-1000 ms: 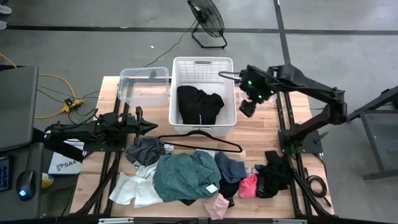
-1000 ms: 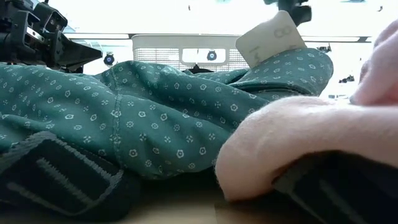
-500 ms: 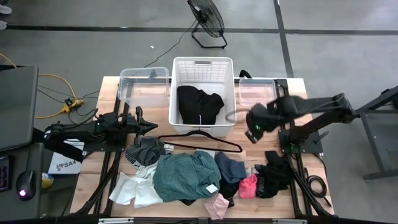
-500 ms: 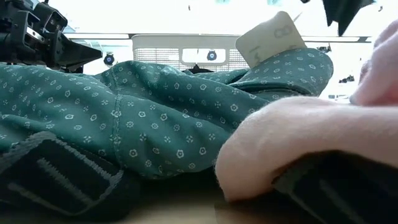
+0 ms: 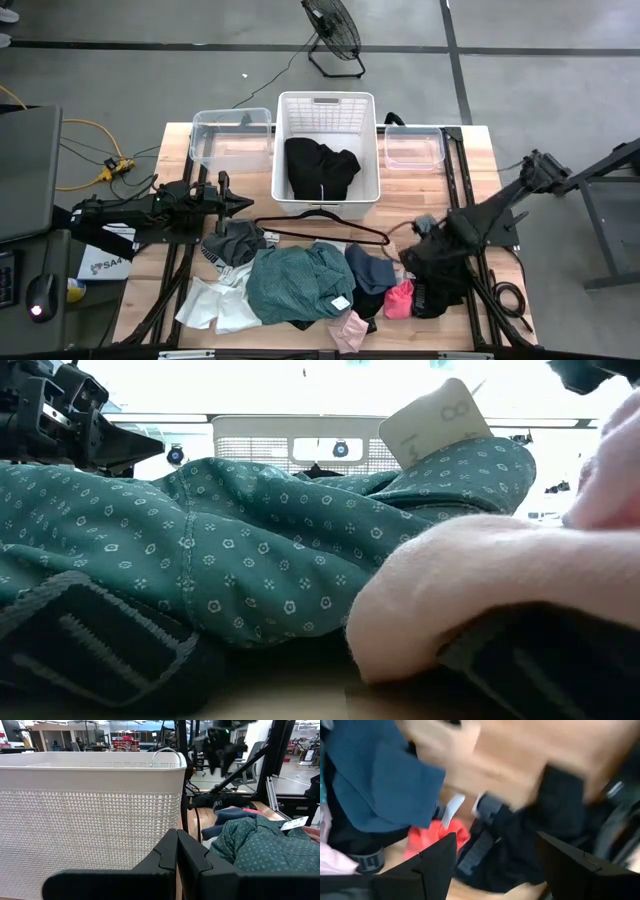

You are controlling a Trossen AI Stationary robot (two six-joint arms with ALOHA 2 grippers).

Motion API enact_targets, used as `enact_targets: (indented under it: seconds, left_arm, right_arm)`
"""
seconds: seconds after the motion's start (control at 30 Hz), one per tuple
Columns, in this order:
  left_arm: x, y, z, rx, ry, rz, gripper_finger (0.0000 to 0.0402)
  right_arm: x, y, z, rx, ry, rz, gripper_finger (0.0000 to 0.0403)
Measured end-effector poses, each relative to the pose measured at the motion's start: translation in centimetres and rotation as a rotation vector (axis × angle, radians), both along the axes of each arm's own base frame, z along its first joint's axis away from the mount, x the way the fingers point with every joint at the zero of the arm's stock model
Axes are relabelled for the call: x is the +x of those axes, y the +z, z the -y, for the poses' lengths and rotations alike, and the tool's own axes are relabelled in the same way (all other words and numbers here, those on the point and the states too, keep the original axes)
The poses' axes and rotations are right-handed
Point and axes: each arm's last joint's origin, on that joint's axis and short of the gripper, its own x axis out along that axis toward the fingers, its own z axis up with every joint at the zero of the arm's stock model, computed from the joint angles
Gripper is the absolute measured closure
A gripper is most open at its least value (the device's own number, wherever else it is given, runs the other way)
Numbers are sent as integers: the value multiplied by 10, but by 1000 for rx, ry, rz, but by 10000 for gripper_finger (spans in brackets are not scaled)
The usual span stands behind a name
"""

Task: Pick & Place Cloths
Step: Put the black boxer shorts into the left transparent bin

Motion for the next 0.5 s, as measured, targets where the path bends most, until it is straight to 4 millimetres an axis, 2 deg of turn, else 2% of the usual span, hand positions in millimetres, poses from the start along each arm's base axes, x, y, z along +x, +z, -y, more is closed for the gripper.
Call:
enact_targets:
  seconds: [0.2,0.5]
  left_arm:
    - [0,0,0,0,0,0,400]
    - [0,0,0,0,0,0,400]
  right_arm:
    - [-20,-36,-22,43,-112,-58,144]
    - [-40,-67,-20,-51,-136,-154,144]
